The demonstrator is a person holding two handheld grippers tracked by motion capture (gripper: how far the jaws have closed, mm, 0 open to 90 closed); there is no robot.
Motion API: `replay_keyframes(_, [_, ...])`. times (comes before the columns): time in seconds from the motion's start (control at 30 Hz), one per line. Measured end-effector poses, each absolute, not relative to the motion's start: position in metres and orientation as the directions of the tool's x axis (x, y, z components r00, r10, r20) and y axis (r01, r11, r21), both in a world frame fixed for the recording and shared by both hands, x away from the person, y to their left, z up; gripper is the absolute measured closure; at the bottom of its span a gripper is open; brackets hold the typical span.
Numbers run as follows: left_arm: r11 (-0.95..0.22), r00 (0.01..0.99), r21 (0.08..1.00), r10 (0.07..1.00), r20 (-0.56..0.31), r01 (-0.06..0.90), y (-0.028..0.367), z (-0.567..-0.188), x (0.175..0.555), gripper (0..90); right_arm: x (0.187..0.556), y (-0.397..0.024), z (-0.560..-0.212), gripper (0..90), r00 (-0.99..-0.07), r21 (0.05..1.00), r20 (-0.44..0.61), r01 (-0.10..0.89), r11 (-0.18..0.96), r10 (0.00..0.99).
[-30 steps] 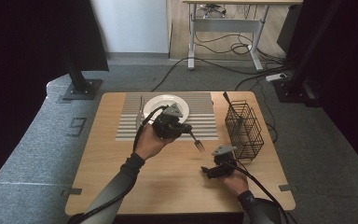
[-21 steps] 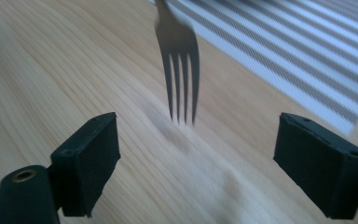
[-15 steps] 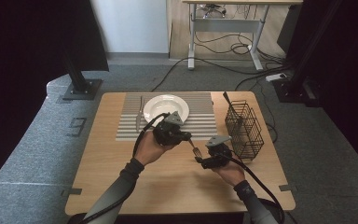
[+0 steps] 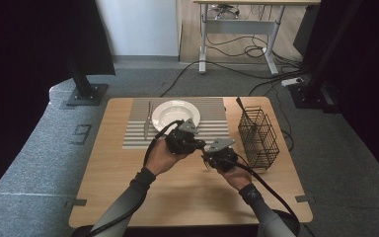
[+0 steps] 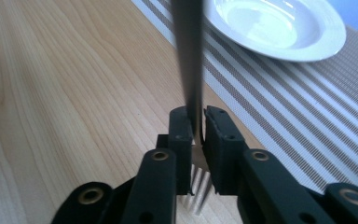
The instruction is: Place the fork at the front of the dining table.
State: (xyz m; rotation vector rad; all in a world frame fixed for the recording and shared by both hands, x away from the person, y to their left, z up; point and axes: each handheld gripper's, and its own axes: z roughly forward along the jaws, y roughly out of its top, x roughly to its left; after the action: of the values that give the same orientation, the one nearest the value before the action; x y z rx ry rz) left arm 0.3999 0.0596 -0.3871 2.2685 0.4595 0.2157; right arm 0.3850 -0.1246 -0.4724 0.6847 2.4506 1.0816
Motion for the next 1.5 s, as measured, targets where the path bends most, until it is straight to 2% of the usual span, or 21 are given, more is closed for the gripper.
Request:
replay_keyframes(0.1, [-0.607, 0.919, 0.753, 0.395, 0.006, 0.256, 0.056, -0.387, 0.400, 86.7, 0.382, -0.121, -0.473, 83.5, -0.814, 0.761, -0.154, 0.264, 0.593, 0.561])
replay_keyframes(0.3, [-0.576, 0.919, 0.786, 0.394, 0.023, 0.227, 0.054, -0.389, 0.397, 84.7, 0.382, -0.122, -0.472, 83.8, -0.813, 0.777, -0.113, 0.286, 0.561, 0.571])
replay_keyframes(0.43, [-0.548, 0.917, 0.808, 0.399, 0.025, 0.216, 0.058, -0.390, 0.396, 58.2, 0.383, -0.123, -0.470, 83.9, -0.809, 0.778, -0.098, 0.301, 0.551, 0.580])
replay_keyframes(0.47, [-0.542, 0.915, 0.816, 0.402, 0.038, 0.203, 0.061, -0.391, 0.394, 58.2, 0.384, -0.124, -0.471, 83.9, -0.809, 0.777, -0.099, 0.301, 0.552, 0.580])
replay_keyframes(0.5, [-0.535, 0.915, 0.822, 0.401, 0.044, 0.195, 0.065, -0.394, 0.392, 47.2, 0.385, -0.125, -0.471, 83.9, -0.805, 0.773, -0.099, 0.308, 0.554, 0.585])
replay_keyframes(0.57, [-0.533, 0.917, 0.823, 0.398, 0.038, 0.197, 0.069, -0.398, 0.390, 34.8, 0.386, -0.126, -0.472, 83.9, -0.801, 0.773, -0.095, 0.315, 0.550, 0.591])
replay_keyframes(0.7, [-0.534, 0.909, 0.823, 0.413, 0.051, 0.197, 0.079, -0.412, 0.383, 18.5, 0.390, -0.128, -0.471, 83.8, -0.795, 0.774, -0.086, 0.326, 0.543, 0.600])
replay_keyframes(0.77, [-0.521, 0.901, 0.827, 0.431, 0.041, 0.212, 0.085, -0.419, 0.379, 14.2, 0.392, -0.130, -0.470, 83.8, -0.791, 0.776, -0.081, 0.331, 0.536, 0.607])
replay_keyframes(0.9, [-0.523, 0.891, 0.818, 0.453, 0.031, 0.238, 0.094, -0.434, 0.373, 13.6, 0.394, -0.132, -0.468, 83.8, -0.786, 0.776, -0.082, 0.335, 0.534, 0.613])
replay_keyframes(0.93, [-0.528, 0.887, 0.812, 0.462, 0.029, 0.249, 0.098, -0.443, 0.370, 9.3, 0.395, -0.135, -0.466, 83.8, -0.782, 0.776, -0.086, 0.337, 0.534, 0.618])
replay_keyframes(1.03, [-0.534, 0.880, 0.805, 0.473, 0.032, 0.257, 0.103, -0.453, 0.366, 6.1, 0.397, -0.137, -0.465, 83.8, -0.776, 0.777, -0.082, 0.343, 0.528, 0.625])
replay_keyframes(1.1, [-0.533, 0.870, 0.801, 0.492, 0.030, 0.274, 0.108, -0.467, 0.360, 0.6, 0.401, -0.140, -0.464, 83.8, -0.765, 0.776, -0.080, 0.354, 0.522, 0.639])
replay_keyframes(1.17, [-0.530, 0.868, 0.800, 0.497, 0.024, 0.281, 0.110, -0.472, 0.357, 0.0, 0.403, -0.141, -0.464, 83.8, -0.760, 0.773, -0.075, 0.364, 0.519, 0.646])
replay_keyframes(1.3, [-0.481, 0.857, 0.813, 0.514, -0.041, 0.327, 0.121, -0.496, 0.348, 0.0, 0.414, -0.145, -0.464, 83.8, -0.736, 0.765, -0.054, 0.404, 0.501, 0.675])
replay_keyframes(1.5, [-0.488, 0.833, 0.790, 0.551, -0.051, 0.371, 0.132, -0.520, 0.339, 0.0, 0.428, -0.148, -0.464, 83.9, -0.713, 0.749, -0.054, 0.434, 0.500, 0.699])
